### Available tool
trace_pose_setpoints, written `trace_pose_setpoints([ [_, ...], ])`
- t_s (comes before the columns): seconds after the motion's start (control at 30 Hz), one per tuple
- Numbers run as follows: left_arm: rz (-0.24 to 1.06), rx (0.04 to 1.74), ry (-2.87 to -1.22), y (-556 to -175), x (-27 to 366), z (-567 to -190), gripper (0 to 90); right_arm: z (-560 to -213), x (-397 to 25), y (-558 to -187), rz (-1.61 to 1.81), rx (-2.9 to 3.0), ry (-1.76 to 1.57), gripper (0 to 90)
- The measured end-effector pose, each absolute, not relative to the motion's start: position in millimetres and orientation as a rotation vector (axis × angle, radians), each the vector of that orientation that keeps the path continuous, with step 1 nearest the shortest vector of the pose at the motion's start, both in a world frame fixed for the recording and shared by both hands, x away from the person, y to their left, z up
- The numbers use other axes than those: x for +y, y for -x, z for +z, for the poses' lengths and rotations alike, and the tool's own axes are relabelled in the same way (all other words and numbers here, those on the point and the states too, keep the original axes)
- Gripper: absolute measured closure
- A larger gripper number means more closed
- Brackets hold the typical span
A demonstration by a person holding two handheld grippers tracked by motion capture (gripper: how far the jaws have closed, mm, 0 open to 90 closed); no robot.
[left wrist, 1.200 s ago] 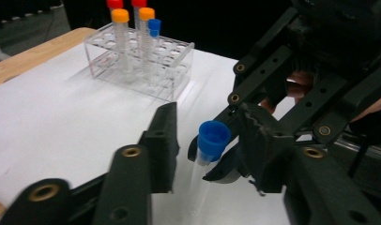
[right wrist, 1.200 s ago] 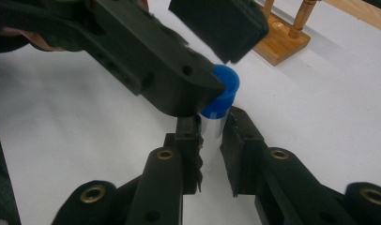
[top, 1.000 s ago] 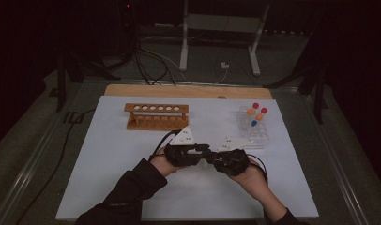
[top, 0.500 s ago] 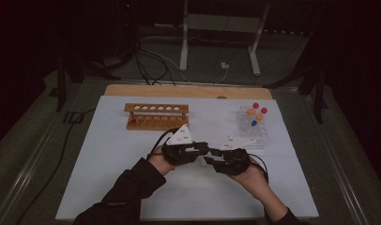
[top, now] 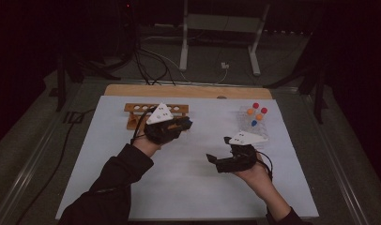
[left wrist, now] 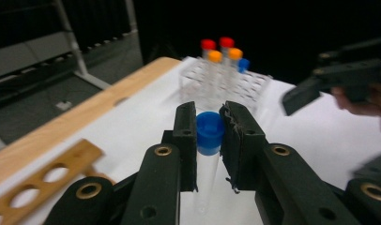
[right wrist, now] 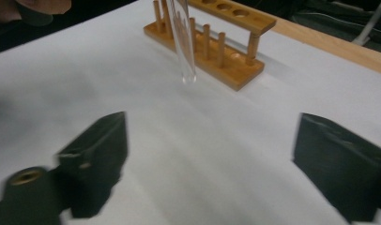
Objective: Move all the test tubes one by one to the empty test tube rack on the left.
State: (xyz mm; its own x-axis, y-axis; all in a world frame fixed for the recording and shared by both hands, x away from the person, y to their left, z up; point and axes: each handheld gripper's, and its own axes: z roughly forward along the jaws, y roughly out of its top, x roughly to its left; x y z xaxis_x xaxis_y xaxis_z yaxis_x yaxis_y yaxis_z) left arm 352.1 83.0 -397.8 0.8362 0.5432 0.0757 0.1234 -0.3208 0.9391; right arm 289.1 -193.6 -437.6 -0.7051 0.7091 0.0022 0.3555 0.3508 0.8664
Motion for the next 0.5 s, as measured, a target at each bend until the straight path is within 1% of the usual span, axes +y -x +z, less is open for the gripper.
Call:
trace_pose_setpoints([
  [0.07,0.478,0.522,-1.859,-357.8,85.4,-395.3,77.3,-437.0,-195.9,-289.3,1.315,2.251,-0.929,1.1],
  [0.13,0.499,0.544,-1.852,-363.6,86.7,-394.6,77.2,-436.7,-197.9,-288.3,1.323,2.243,-0.918,0.0],
  [0.5,0.585,0.667,-1.819,-399.4,92.3,-395.2,77.2,-438.0,-199.3,-288.4,1.318,2.227,-0.899,0.0],
])
